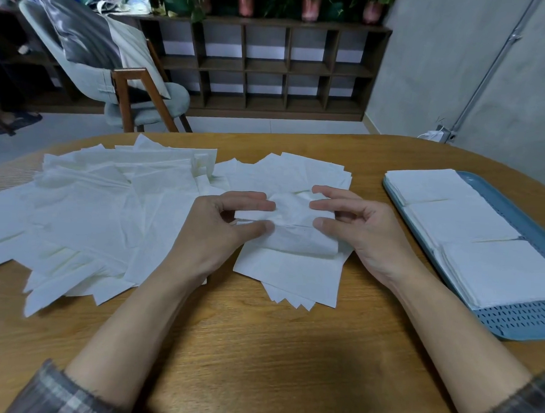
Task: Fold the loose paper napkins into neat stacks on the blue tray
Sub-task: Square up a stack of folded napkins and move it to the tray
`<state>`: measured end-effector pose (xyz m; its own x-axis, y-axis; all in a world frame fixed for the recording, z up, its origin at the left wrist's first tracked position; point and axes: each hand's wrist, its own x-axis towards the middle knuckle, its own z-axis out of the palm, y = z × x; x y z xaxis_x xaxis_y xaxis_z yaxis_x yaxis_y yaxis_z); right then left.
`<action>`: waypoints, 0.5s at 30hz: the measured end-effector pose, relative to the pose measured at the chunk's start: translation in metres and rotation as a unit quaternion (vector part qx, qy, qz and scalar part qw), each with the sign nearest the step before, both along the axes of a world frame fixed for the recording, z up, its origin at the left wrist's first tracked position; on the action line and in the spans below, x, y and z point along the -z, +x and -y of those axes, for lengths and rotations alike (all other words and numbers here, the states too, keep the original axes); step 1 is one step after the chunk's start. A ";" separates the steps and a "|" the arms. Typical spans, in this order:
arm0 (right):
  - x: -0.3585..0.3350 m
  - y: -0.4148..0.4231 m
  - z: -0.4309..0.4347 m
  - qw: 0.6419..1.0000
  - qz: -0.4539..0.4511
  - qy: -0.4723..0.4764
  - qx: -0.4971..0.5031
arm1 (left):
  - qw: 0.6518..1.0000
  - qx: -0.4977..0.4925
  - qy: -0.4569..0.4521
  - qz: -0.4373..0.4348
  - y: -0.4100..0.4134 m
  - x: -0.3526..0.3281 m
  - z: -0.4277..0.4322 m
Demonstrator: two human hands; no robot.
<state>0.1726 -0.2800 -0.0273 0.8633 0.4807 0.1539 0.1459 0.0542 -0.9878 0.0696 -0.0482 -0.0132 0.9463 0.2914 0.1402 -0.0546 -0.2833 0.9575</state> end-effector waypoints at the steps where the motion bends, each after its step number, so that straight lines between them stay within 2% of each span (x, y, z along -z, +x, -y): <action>1: 0.000 0.000 0.000 1.000 0.001 0.002 0.002 | 1.000 0.001 -0.007 -0.003 -0.001 -0.001 0.000; 6: 0.001 0.001 0.001 1.000 0.005 -0.012 -0.001 | 1.000 0.001 -0.013 -0.012 -0.002 -0.005 0.000; 10: -0.001 -0.001 0.000 0.999 0.010 -0.034 -0.011 | 1.000 -0.007 0.019 0.007 0.001 0.000 0.001; 13: -0.004 -0.008 -0.003 0.982 0.122 -0.141 0.018 | 0.995 -0.037 0.088 0.036 0.003 0.002 -0.001; 15: -0.004 -0.010 -0.004 0.967 0.176 -0.179 0.041 | 0.992 -0.047 0.105 0.051 0.004 0.002 -0.002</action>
